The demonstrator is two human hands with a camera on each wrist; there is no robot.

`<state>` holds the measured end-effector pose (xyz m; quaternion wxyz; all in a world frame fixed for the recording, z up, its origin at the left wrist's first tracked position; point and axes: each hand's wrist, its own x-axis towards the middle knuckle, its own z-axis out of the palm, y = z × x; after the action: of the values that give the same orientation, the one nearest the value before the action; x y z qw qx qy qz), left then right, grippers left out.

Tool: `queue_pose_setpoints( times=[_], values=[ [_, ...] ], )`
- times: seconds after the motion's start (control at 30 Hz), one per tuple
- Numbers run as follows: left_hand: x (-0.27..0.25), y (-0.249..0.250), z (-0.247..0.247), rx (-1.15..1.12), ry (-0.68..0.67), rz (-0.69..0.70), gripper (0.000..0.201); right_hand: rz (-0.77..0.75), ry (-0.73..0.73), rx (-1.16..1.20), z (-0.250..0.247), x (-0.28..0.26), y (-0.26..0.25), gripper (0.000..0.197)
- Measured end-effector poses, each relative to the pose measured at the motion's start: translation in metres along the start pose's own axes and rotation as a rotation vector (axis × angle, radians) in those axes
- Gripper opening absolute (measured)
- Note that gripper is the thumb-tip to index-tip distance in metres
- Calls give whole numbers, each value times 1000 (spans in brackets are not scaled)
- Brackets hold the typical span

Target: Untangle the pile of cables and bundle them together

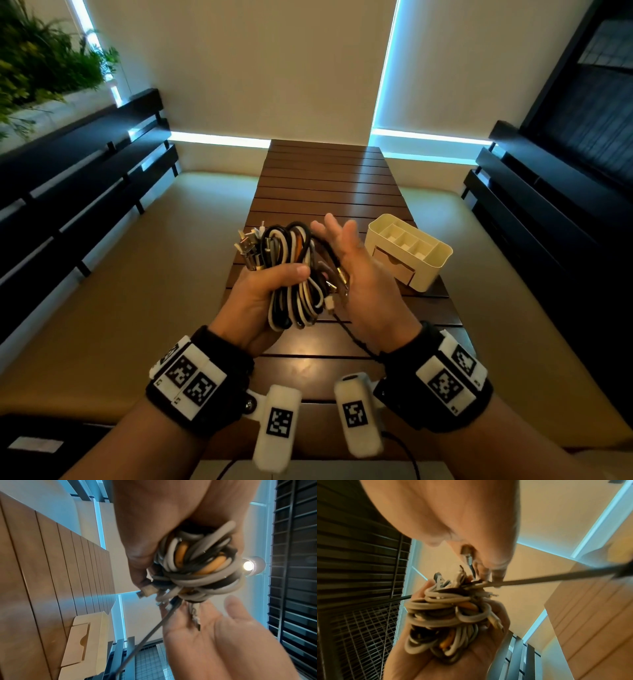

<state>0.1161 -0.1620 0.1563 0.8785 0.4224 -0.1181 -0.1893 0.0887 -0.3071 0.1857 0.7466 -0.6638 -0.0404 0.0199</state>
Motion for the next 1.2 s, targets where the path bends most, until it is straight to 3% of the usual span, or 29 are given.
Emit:
queue_pose_setpoints(
  times=[0.07, 0.17, 0.57, 0.67, 0.77, 1.0, 1.2],
  values=[
    [0, 2, -5, -28, 31, -5, 87, -9, 108, 43, -1, 1, 4, 35],
    [-2, 5, -9, -28, 57, -14, 81, 71, 151, 34, -4, 2, 7, 29],
    [-4, 0, -6, 116, 38, 32, 44, -123, 90, -286, -12, -2, 8, 11],
    [-6, 1, -7, 123, 13, 17, 48, -139, 39, -367, -15, -2, 3, 7],
    [-5, 0, -7, 139, 1, -11, 56, -62, -25, -374, -21, 5, -4, 3],
    [-6, -2, -5, 69, -52, -46, 84, 204, 17, -318, -28, 16, 3, 41],
    [-2, -2, -3, 113, 3, 11, 46, 260, -36, -182, -22, 13, 8, 43]
  ],
)
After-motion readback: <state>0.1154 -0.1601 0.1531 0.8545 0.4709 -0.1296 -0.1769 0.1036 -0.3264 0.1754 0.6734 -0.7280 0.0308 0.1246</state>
